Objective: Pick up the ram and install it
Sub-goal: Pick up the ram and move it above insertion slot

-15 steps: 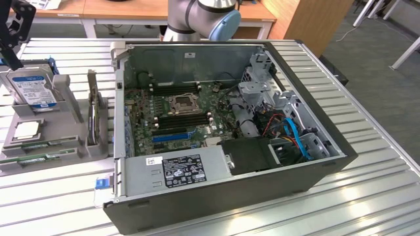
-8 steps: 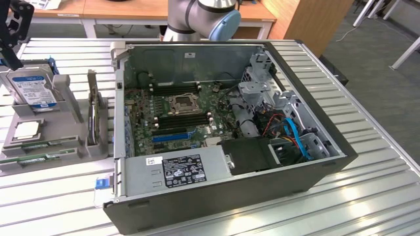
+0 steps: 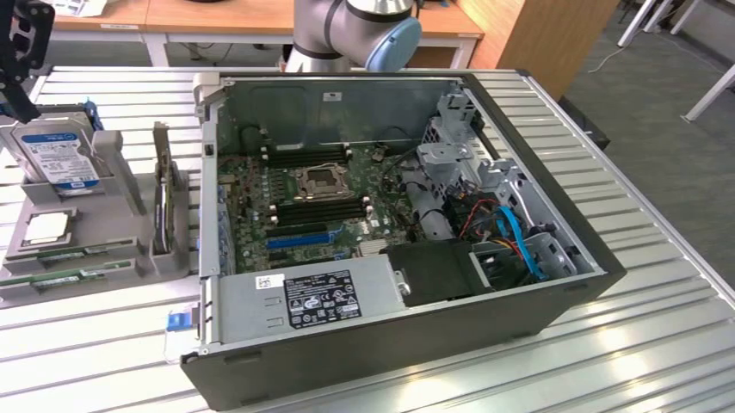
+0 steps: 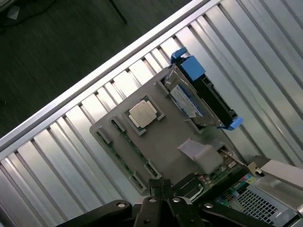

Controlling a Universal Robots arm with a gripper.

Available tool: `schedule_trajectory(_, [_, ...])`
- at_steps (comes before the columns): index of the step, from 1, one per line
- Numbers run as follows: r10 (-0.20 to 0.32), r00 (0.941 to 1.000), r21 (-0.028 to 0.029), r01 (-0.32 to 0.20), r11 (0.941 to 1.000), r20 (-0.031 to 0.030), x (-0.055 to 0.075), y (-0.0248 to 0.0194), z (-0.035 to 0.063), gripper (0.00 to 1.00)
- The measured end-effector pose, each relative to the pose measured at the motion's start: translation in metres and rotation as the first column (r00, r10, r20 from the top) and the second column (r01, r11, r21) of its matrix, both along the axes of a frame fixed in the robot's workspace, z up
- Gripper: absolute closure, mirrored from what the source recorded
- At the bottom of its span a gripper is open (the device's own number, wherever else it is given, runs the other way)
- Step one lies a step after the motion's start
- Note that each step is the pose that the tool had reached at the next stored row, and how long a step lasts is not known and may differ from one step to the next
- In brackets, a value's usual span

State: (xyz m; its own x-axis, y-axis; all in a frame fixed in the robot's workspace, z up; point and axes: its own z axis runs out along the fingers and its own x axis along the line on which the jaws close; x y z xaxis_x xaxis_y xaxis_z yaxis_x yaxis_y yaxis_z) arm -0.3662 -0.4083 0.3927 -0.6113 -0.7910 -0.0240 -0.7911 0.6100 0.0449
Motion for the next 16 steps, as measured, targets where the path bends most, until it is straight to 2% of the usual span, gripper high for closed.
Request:
schedule_trajectory(4, [0.056,0.9984,0.0000,-0.056,0.9984,0.0000,0.0000,0.0000,0.0000,0.90])
schedule_trajectory(9, [0.123,0.9924,0.0001,-0.123,0.9924,0.0001,0.0000,0.0000,-0.0001,0.90])
schedule_trajectory(12, [0.167,0.9860,0.0000,-0.167,0.9860,0.0000,0.0000,0.0000,0.0000,0.90])
schedule_trajectory(16, [0.225,0.9743,0.0001,-0.225,0.9743,0.0000,0.0000,0.0000,0.0000,0.90])
